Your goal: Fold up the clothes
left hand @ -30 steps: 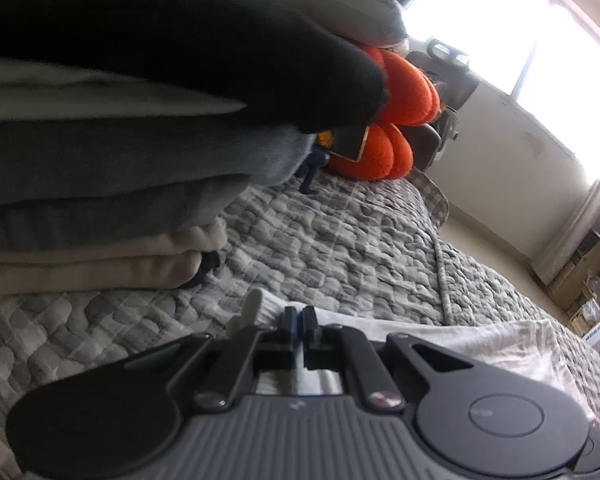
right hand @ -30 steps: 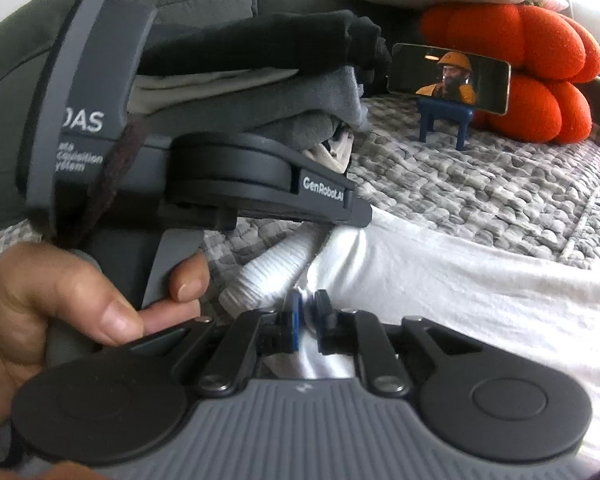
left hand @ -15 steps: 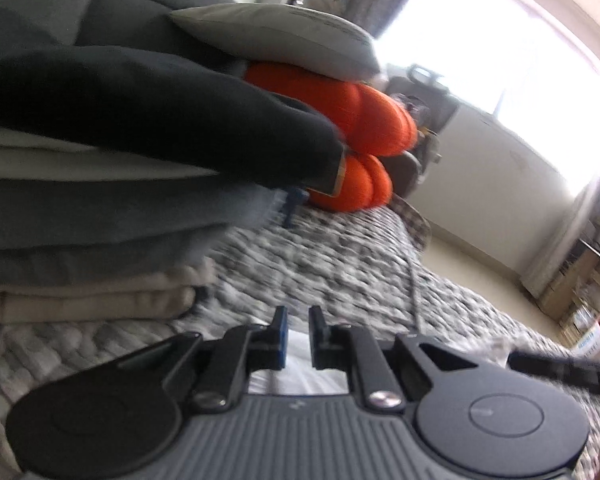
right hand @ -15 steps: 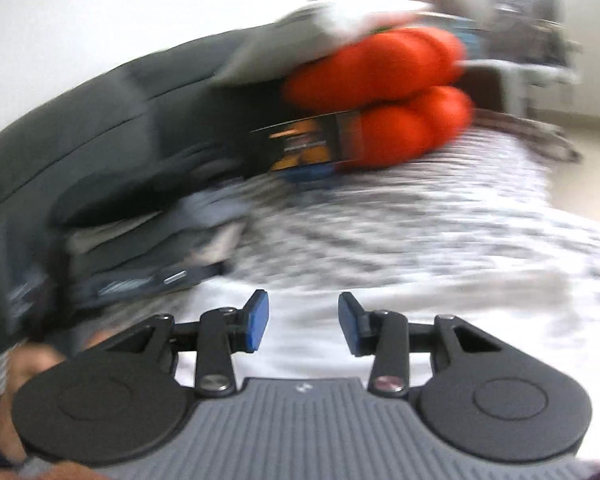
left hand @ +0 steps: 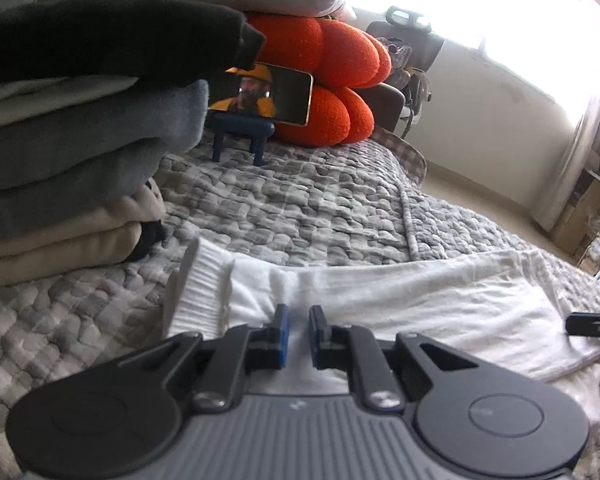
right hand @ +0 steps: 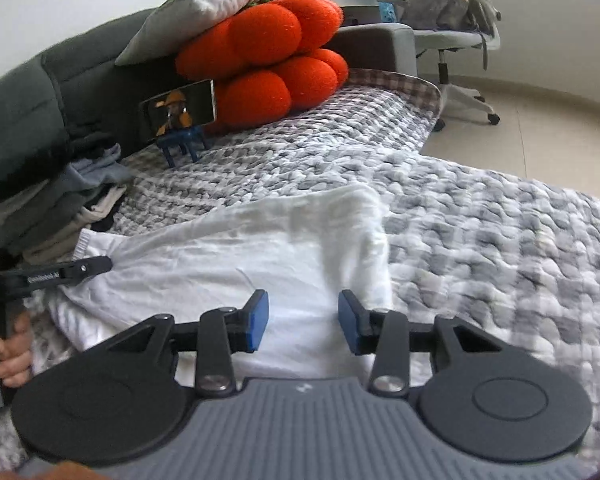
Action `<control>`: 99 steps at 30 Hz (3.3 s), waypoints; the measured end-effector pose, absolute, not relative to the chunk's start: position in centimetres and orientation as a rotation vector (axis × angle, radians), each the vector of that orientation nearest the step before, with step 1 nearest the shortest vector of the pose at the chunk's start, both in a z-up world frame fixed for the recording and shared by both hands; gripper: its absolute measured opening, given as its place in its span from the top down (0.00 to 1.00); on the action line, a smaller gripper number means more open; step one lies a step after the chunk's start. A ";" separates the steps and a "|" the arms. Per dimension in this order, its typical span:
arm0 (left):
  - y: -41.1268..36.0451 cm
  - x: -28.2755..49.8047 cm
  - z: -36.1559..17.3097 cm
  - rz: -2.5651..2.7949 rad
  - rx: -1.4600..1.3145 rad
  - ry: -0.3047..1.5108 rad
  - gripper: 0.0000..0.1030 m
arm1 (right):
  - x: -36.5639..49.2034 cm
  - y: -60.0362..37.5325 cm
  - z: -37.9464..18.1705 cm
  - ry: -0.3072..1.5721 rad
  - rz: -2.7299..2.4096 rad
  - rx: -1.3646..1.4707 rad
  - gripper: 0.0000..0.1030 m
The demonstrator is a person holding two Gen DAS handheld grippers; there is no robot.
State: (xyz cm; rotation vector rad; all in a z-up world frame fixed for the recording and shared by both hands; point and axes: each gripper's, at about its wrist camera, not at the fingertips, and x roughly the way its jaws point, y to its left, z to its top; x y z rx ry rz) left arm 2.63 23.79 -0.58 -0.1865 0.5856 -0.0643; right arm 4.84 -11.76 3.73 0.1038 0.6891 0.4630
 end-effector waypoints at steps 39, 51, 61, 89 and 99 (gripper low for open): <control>10.6 -1.7 0.3 -0.225 -0.055 0.541 0.79 | 1.2 -17.5 2.3 0.659 0.450 0.220 0.92; 10.7 -1.7 0.1 -0.230 -0.057 0.529 0.78 | 0.1 -17.7 2.8 0.692 0.484 0.148 0.81; 11.0 -1.8 -0.2 -0.241 -0.067 0.522 0.79 | 6.6 -18.0 5.5 0.672 0.539 0.270 0.76; 11.3 -1.8 -0.4 -0.260 -0.094 0.513 0.78 | 14.1 -12.3 3.4 0.635 0.267 -0.057 0.80; 11.3 -1.8 -0.3 -0.260 -0.097 0.514 0.78 | 5.9 -12.3 5.0 0.624 0.547 0.009 0.79</control>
